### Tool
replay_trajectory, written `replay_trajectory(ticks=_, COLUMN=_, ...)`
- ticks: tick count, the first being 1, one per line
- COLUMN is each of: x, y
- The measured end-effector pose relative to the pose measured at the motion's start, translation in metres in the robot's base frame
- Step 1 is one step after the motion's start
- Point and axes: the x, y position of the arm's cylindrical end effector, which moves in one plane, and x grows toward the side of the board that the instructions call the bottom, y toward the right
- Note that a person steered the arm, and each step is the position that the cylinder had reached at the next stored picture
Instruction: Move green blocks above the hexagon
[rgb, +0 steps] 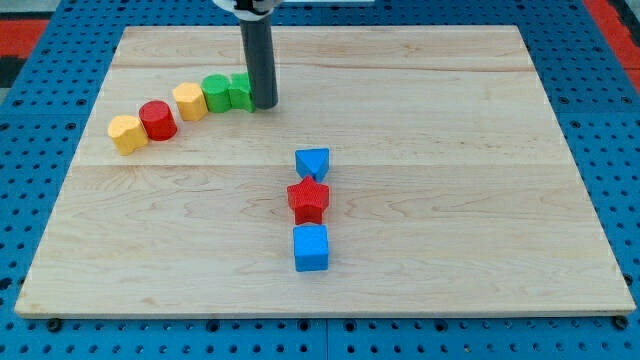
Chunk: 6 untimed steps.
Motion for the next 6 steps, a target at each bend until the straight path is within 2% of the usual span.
replay_trajectory(ticks=4, x=-0.021, y=0.006)
replay_trajectory(ticks=6, x=-0.021, y=-0.056)
